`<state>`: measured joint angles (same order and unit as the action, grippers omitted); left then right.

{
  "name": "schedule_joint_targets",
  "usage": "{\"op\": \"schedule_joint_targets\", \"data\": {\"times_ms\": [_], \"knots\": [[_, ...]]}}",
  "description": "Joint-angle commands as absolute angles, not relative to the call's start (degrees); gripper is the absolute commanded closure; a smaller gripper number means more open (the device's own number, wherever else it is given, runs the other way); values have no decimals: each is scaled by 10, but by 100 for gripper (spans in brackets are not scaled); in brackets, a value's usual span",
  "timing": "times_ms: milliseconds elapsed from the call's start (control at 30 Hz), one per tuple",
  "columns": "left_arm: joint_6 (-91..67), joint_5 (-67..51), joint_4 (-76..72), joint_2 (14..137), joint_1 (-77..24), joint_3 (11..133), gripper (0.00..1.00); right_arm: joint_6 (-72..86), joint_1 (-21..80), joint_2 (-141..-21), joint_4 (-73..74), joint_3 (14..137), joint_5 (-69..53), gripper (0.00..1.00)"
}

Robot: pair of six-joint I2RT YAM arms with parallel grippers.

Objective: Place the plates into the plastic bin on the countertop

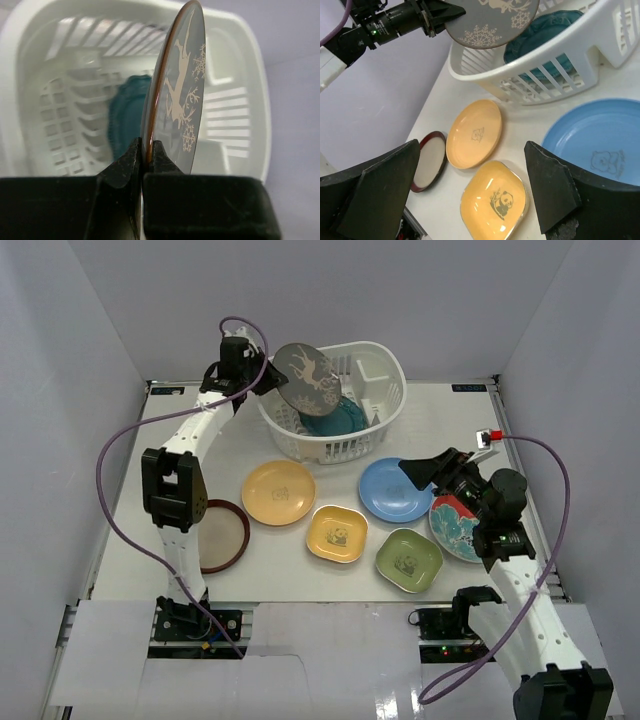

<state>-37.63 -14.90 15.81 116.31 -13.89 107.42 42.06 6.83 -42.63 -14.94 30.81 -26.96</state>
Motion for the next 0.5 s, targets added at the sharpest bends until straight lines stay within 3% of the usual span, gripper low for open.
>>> {"op": "schedule_joint_targets", "data": {"times_ms": [0,200,467], "knots": [[-374,-137,162,1165,-154,1105,100,362,69,-382,-76,292,-243,9],[-375,-151,163,1218,-156,1124,100,342,69,-288,37,255,-159,9],[-365,-159,155,1255,-177,1133,98,380,68,-203,119,174,-58,17]]}}
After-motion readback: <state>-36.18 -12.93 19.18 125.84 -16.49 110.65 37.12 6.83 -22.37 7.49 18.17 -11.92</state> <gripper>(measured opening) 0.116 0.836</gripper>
